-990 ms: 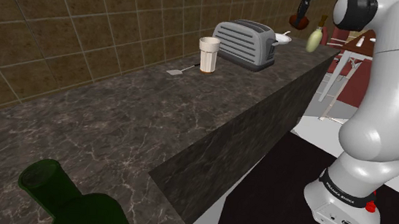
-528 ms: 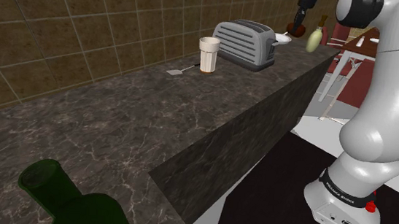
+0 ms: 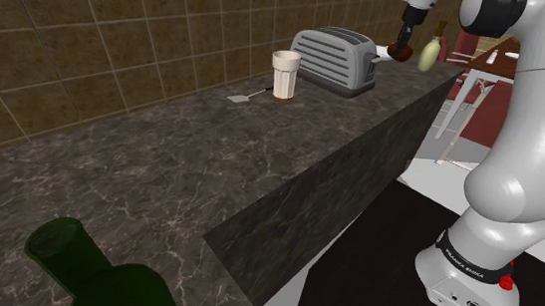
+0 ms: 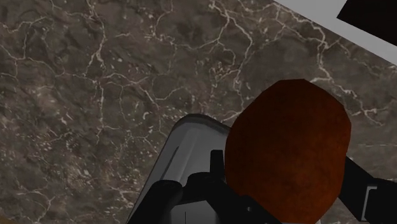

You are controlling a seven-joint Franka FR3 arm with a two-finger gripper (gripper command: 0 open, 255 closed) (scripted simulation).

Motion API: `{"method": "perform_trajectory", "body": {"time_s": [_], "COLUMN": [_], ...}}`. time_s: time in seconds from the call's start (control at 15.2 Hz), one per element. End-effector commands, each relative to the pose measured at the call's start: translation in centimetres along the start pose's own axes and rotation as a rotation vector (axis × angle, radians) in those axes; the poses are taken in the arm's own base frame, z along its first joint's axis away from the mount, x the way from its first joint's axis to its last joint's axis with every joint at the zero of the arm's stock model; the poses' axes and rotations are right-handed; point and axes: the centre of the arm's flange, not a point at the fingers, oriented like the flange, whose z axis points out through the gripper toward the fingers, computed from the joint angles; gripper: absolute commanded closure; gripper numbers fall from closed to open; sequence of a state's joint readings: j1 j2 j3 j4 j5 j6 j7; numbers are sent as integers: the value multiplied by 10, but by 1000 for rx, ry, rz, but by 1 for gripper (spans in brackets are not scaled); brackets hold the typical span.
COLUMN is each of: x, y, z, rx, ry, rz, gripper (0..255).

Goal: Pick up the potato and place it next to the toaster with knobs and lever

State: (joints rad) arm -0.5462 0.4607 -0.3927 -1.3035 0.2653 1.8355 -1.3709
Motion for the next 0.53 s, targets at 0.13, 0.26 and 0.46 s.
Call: {"method": "perform_trajectory", "body": {"time_s": [0.13,0.26,0.46], "x": [-2,-3,-5], "y": [-1,-2,-3], "z": [21,31,47], "rx": [-1,-1,-1], "ry": [0,0,0], "rz": [0,0,0], "gripper": [255,255,255]}}
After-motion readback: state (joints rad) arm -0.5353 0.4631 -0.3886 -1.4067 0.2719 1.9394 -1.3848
